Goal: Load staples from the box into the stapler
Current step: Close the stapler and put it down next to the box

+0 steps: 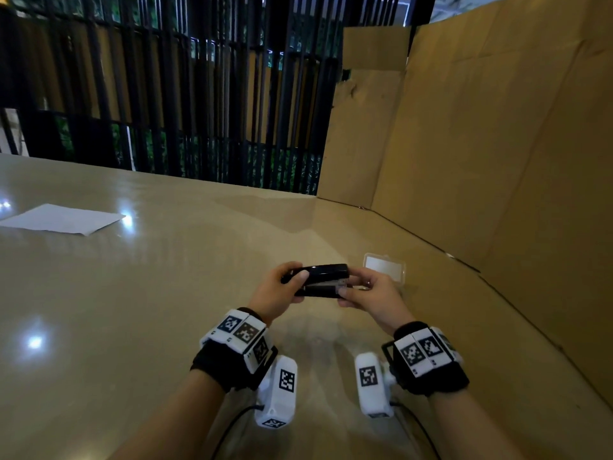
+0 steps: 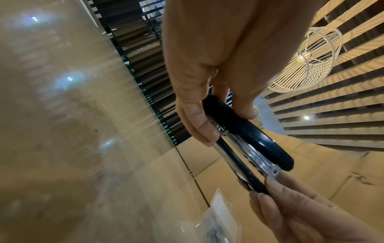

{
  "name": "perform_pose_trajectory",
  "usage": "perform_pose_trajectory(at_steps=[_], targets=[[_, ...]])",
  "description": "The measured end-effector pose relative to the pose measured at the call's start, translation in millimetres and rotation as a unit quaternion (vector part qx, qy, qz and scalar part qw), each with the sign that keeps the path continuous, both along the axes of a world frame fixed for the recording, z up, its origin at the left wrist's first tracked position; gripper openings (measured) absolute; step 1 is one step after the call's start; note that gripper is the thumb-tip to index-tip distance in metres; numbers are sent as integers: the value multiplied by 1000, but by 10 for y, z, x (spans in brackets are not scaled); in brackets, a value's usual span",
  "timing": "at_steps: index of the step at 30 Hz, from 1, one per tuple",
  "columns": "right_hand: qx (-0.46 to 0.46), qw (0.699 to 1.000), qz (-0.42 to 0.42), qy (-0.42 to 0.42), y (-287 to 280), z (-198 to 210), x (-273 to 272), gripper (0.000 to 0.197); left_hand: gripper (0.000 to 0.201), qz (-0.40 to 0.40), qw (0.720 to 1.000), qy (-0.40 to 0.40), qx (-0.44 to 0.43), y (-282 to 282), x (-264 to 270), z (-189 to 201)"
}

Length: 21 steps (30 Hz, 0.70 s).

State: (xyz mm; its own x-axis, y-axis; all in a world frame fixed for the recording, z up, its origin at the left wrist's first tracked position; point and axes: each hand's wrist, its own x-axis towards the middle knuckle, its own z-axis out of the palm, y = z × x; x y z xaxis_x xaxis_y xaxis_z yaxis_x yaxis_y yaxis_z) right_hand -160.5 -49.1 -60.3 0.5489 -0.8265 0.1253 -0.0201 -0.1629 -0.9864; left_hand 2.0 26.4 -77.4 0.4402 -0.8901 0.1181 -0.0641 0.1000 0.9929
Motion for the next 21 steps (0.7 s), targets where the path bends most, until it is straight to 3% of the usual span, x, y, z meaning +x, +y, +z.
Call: perform_pose_trajectory(at_steps=[3,8,21], targets=[[11,1000,6,-9,33,20,-31,57,38,4,1000,-7,-3,10,9,-2],[-82,994,31,65,49,63,-72,78,34,11,999,30,-20,11,32,-5],[-156,986,-17,64,37,131,-116,63,35,-10,995,85,-47,92,-56,88]])
